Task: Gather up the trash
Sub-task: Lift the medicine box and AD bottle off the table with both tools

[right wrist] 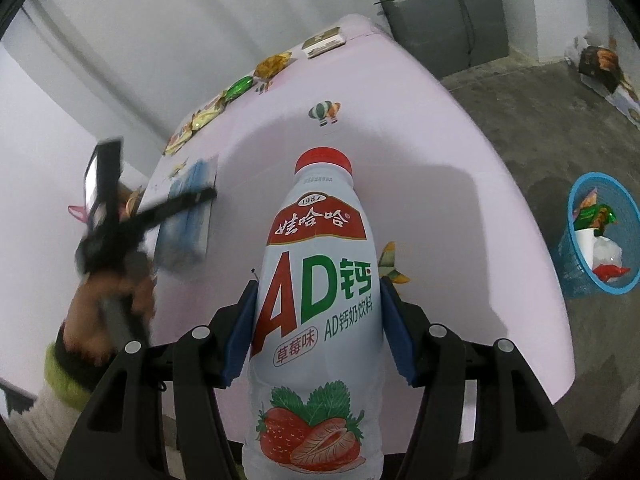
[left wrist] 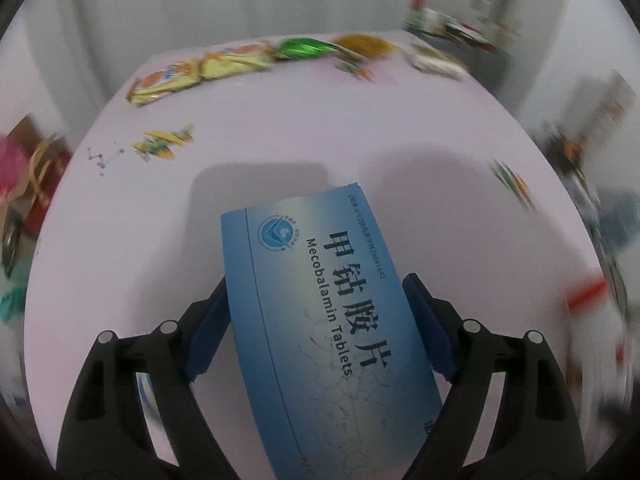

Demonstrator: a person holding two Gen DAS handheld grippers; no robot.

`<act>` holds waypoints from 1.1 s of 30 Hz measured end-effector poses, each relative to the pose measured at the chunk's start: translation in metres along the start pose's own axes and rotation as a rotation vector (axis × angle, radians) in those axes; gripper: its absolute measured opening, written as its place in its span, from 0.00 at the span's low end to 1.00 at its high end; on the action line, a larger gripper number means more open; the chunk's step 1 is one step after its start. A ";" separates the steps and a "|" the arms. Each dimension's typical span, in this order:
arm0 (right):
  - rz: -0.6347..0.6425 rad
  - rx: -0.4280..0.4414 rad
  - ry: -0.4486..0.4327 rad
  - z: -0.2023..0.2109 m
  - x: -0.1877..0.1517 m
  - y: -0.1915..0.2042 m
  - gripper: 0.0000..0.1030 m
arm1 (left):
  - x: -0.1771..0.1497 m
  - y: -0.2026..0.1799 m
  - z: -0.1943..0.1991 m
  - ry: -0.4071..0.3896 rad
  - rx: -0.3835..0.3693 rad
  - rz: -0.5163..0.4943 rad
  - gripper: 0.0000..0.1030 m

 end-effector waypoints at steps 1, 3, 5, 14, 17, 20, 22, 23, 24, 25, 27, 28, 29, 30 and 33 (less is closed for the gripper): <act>-0.011 -0.002 -0.005 0.001 -0.001 -0.002 0.56 | -0.007 -0.003 0.002 0.005 -0.008 -0.017 0.76; -0.030 -0.006 -0.013 0.003 -0.002 -0.006 0.56 | -0.030 -0.005 0.016 0.022 -0.033 -0.061 0.76; -0.046 -0.008 -0.020 0.005 -0.003 -0.009 0.56 | -0.050 -0.003 0.027 0.034 -0.051 -0.074 0.76; -0.070 -0.011 -0.025 0.009 -0.007 -0.012 0.56 | -0.094 -0.016 0.049 0.047 -0.092 -0.085 0.76; -0.077 -0.009 -0.027 0.010 -0.007 -0.014 0.56 | -0.099 -0.022 0.051 0.045 -0.092 -0.106 0.76; -0.083 -0.005 -0.027 0.010 -0.006 -0.015 0.56 | -0.100 -0.024 0.051 0.041 -0.087 -0.107 0.76; -0.082 -0.005 -0.027 0.010 -0.006 -0.015 0.56 | -0.099 -0.024 0.050 0.041 -0.086 -0.107 0.76; -0.083 -0.005 -0.027 0.010 -0.006 -0.015 0.56 | -0.099 -0.025 0.050 0.041 -0.085 -0.107 0.76; -0.084 -0.003 -0.028 0.010 -0.006 -0.016 0.56 | -0.099 -0.024 0.050 0.041 -0.085 -0.107 0.76; -0.086 0.000 -0.028 0.010 -0.006 -0.016 0.56 | -0.098 -0.024 0.050 0.041 -0.084 -0.107 0.76; -0.088 0.002 -0.029 0.010 -0.006 -0.017 0.56 | -0.098 -0.024 0.050 0.041 -0.083 -0.106 0.76; -0.090 0.004 -0.030 0.010 -0.006 -0.017 0.56 | -0.098 -0.024 0.050 0.041 -0.082 -0.107 0.76; -0.091 0.005 -0.031 0.010 -0.006 -0.017 0.56 | -0.098 -0.024 0.050 0.042 -0.081 -0.106 0.76; -0.092 0.006 -0.031 0.010 -0.007 -0.017 0.56 | -0.098 -0.024 0.049 0.042 -0.081 -0.106 0.76; -0.096 0.010 -0.032 0.010 -0.007 -0.018 0.56 | -0.098 -0.024 0.050 0.041 -0.080 -0.107 0.76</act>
Point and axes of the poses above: each gripper's, at about its wrist camera, not at the fingertips, and z roughly against the way its jaws point, y to its left, x to its top, the point moved 3 cm from there along -z, roughly the way its jaws point, and after that the axes turned 14 degrees about z, right-handed, at the moved point
